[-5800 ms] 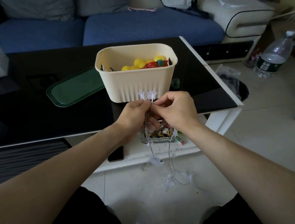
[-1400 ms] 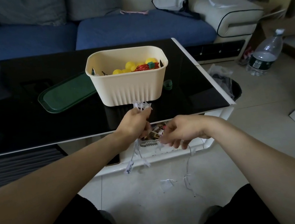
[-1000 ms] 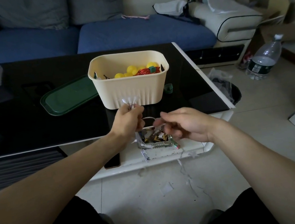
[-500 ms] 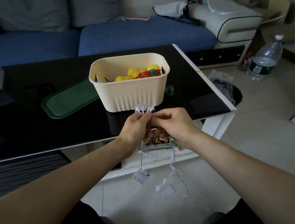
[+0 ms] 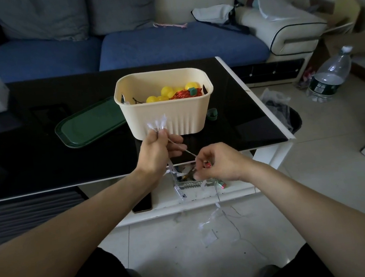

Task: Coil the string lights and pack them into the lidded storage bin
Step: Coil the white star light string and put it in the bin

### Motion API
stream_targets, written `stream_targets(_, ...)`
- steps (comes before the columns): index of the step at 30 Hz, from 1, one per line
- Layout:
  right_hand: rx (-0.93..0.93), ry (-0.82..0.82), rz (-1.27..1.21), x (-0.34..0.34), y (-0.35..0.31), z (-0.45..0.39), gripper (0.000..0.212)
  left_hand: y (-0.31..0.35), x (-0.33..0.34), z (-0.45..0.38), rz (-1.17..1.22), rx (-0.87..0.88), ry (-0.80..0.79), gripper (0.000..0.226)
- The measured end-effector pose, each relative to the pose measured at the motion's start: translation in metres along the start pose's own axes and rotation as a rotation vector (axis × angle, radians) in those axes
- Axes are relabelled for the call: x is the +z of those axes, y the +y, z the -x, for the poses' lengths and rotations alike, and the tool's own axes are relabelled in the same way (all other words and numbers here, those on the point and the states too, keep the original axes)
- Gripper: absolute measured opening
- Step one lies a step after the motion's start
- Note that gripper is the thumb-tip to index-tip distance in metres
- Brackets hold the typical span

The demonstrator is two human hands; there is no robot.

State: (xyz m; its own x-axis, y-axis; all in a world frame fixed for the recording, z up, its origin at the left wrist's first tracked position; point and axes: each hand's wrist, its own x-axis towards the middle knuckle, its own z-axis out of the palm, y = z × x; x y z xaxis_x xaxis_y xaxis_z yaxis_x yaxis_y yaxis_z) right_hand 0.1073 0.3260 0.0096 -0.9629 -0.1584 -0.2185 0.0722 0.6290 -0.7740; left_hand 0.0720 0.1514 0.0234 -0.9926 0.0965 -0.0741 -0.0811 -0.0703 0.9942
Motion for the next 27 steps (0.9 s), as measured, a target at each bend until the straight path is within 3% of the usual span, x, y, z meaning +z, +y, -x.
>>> stream_targets(5,0.091,-0.228,0.038,0.000,0.010,0.002,0.011,0.007,-0.007,0.003,0.136,0.008,-0.066,0.033)
stream_targets(7,0.142,-0.265,-0.030,0.002,0.011,0.002,0.020,0.008,-0.008,0.003,0.149,0.009,-0.040,0.034)
stream_targets(10,0.192,-0.345,0.075,-0.003,0.012,0.002,0.033,0.009,-0.012,0.001,0.134,0.008,0.028,0.031)
stream_targets(14,0.266,-0.461,0.157,-0.020,0.024,0.006,0.020,0.007,-0.022,-0.006,0.093,-0.003,0.153,0.027)
stream_targets(20,0.263,-0.331,0.009,-0.030,0.033,0.003,0.016,0.004,-0.024,-0.005,0.059,-0.055,0.116,0.021)
stream_targets(27,0.121,-0.042,-0.076,-0.029,0.017,0.005,0.013,0.004,-0.017,-0.005,0.094,-0.181,0.034,0.020)
